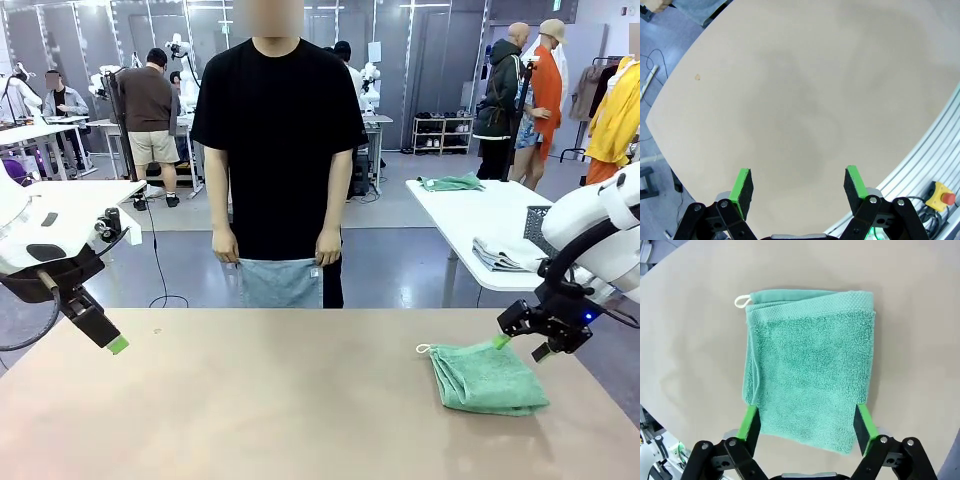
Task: Fold the towels and place them in the basket.
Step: Place the folded Towel with hook on the right side of the table, then when a person lays out a Towel with hook on the table, fold it in half twice.
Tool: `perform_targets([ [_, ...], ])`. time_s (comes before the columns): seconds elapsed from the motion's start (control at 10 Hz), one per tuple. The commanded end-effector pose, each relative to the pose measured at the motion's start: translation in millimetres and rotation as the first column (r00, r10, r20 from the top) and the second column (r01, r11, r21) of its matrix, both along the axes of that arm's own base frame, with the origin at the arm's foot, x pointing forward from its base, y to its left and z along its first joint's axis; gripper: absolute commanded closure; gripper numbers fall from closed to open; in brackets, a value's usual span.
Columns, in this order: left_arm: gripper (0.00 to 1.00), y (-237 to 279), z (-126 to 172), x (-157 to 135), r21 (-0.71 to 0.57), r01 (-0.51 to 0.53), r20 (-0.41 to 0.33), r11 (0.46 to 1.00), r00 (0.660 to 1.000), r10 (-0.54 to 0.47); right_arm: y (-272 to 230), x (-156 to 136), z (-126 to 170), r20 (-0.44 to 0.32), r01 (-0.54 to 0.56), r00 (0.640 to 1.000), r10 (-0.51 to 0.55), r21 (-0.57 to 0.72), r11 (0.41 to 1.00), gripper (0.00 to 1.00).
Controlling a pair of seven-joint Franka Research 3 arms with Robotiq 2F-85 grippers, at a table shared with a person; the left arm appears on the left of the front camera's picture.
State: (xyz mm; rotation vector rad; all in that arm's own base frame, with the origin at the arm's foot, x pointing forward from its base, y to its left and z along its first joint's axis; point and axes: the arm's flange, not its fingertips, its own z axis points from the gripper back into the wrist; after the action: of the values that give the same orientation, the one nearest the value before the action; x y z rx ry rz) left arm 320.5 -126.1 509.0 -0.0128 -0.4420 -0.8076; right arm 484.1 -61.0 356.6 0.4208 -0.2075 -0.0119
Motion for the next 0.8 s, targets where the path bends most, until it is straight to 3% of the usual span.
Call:
perform_targets([
  [0.0,0.08,-0.9,-0.7,1.9,-0.003,0.003,0.010,1.000,1.000,-0.003,-0.9,1.2,-1.6,0.000,-0.003,1.000,0.003,0.010,1.000,0.06],
  [0.7,0.08,0.0,0.0,0.0,0.000,0.000,0.000,1.000,1.000,0.000,-0.2,0.0,-0.8,-0.002,0.000,1.000,0.000,0.000,1.000,0.06],
])
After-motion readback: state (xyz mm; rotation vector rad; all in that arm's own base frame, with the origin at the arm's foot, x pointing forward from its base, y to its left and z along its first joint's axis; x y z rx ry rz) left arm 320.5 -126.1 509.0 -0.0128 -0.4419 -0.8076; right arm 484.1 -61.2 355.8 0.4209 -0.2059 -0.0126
